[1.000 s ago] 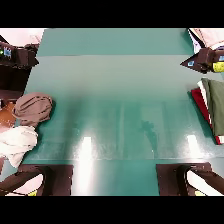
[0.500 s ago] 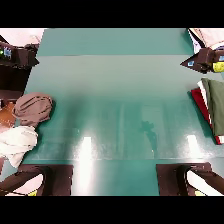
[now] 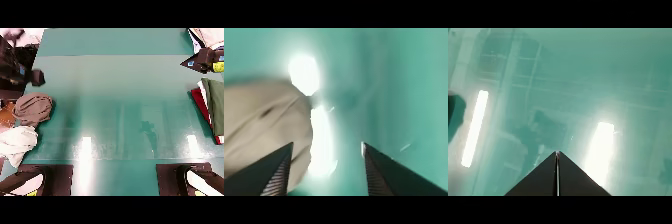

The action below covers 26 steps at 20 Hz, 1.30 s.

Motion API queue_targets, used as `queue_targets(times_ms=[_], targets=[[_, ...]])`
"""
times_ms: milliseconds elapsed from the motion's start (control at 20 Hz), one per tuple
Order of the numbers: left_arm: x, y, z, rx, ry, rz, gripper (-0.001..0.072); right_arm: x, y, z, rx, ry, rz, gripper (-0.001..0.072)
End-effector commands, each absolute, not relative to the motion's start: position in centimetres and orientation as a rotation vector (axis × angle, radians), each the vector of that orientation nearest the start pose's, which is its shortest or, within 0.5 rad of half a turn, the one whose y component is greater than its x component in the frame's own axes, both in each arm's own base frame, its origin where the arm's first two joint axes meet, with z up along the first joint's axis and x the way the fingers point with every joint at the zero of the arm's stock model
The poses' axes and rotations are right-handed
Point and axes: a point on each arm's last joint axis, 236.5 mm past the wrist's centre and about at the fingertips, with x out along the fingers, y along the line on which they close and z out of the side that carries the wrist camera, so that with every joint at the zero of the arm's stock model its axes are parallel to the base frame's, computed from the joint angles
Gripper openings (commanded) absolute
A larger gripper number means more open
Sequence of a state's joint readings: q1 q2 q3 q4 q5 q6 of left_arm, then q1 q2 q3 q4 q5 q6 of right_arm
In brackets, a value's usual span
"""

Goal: Fold the shirts.

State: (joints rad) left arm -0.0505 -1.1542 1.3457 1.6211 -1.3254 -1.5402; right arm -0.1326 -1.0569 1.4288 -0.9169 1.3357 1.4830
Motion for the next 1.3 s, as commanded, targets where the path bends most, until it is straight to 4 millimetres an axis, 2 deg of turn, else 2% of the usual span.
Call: queue_targets(times_ms=[0,150,250,400,550,650,700,750,800,850,950,1000,1050,1150,1250], targets=[[36.6,3.7,5.0,0.21,1.2,0.141,0.0521,36.9,9.2,22.4,0.423,0.871,0.43,0.0022],[37.9,3.6,2.0,0.223,1.135,0.124,0.052,36.5,9.4,22.2,0.42,0.888,0.436,0.0022],[38.5,4.5,0.6,0.205,1.129,0.154,0.052,36.3,9.4,22.0,0.419,0.898,0.44,0.0022],[38.2,6.5,-2.0,0.173,1.199,0.197,0.0521,35.8,9.6,21.8,0.416,0.922,0.45,0.0022],[38.3,7.2,-3.8,0.148,1.231,0.205,0.0521,35.7,9.7,21.7,0.417,0.926,0.453,0.0022],[38.6,7.0,-4.1,0.151,1.229,0.192,0.0518,35.7,9.8,21.8,0.42,0.925,0.457,0.0022],[38.8,7.0,-4.1,0.151,1.223,0.19,0.0387,35.7,9.7,21.8,0.42,0.925,0.456,0.0022],[38.9,7.0,-3.9,0.15,1.218,0.191,0.0155,35.7,9.8,21.8,0.42,0.924,0.456,0.0022],[39.1,7.0,-3.4,0.151,1.211,0.192,0.0032,35.7,9.7,21.8,0.42,0.924,0.456,0.0022],[39.3,7.1,-2.7,0.149,1.208,0.197,0.0029,35.7,9.7,21.8,0.42,0.924,0.456,0.0022],[40.6,6.7,0.8,0.135,1.133,0.197,0.0028,35.7,9.8,21.9,0.421,0.923,0.457,0.0022],[41.7,6.2,4.0,0.13,1.049,0.191,0.0028,35.7,9.8,22.1,0.42,0.913,0.455,0.0022],[42.6,5.7,7.8,0.128,0.96,0.185,0.0028,35.8,9.7,22.6,0.419,0.89,0.45,0.0022],[43.3,3.9,16.5,0.142,0.765,0.143,0.0028,36.4,9.4,24.5,0.418,0.799,0.432,0.0022],[42.3,0.2,24.5,0.143,0.606,0.023,0.0029,37.0,8.9,27.0,0.418,0.681,0.409,0.0022]])
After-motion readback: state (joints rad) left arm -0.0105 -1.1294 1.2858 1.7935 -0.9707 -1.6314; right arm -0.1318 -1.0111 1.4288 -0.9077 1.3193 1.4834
